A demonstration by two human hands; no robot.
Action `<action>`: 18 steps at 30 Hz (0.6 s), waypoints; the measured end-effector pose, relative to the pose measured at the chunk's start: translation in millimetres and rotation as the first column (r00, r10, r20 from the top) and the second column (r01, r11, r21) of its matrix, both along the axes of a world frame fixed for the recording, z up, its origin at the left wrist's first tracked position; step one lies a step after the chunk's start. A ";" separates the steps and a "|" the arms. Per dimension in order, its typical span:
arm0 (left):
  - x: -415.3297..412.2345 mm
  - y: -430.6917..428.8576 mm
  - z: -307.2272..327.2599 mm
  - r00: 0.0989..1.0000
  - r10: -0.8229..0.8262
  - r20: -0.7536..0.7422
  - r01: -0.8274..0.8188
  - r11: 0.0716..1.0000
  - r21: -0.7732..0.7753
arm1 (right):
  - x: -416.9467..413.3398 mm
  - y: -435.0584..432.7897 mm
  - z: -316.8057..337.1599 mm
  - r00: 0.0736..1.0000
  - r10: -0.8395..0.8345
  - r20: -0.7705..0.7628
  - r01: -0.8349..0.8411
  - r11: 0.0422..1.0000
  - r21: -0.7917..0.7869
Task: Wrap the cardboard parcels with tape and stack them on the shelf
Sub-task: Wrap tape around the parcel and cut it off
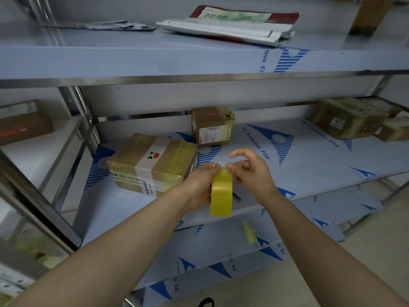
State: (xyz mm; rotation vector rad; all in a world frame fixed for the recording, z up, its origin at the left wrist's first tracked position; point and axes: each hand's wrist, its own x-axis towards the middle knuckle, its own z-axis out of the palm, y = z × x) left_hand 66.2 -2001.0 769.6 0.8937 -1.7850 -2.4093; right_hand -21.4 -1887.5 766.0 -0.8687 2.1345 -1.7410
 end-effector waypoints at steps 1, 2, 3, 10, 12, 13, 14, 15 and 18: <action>-0.9 0.2 0.4 1.000 0.003 0.005 -0.003 1.000 0.017 | -0.9 0.8 -0.8 1.000 0.024 -0.020 -0.023 1.000 0.008; -1.7 0.3 0.8 1.000 0.002 0.008 -0.002 0.999 0.033 | -1.1 1.5 -1.5 0.999 0.036 -0.032 -0.036 0.999 0.004; -2.1 0.1 1.7 1.000 -0.001 0.011 0.000 0.999 0.048 | -1.5 1.9 -1.8 0.999 0.040 -0.034 -0.040 0.999 -0.006; -0.6 -2.5 5.7 0.998 -0.064 -0.001 0.064 0.996 0.061 | -5.3 2.5 -6.8 0.998 0.008 -0.068 -0.004 0.998 0.058; -0.3 -2.9 5.3 0.994 -0.104 -0.017 0.104 0.994 0.031 | -4.0 1.5 -7.6 0.983 -0.007 -0.181 0.027 0.994 0.105; -0.1 -2.7 5.4 0.993 -0.115 -0.022 0.116 0.993 0.010 | -3.3 0.5 -8.3 0.971 -0.012 -0.238 0.044 0.990 0.133; -0.4 -2.1 5.1 0.992 -0.123 -0.025 0.122 0.992 -0.009 | -2.5 -0.2 -9.3 0.956 -0.015 -0.292 0.066 0.984 0.164; -1.2 -1.4 4.9 0.991 -0.128 -0.029 0.128 0.992 -0.019 | -2.1 -1.0 -10.4 0.941 -0.020 -0.338 0.090 0.977 0.193; -2.9 2.0 7.1 0.989 -0.142 -0.029 0.141 0.990 -0.031 | -1.5 -2.7 -12.3 0.915 -0.052 -0.399 0.154 0.961 0.228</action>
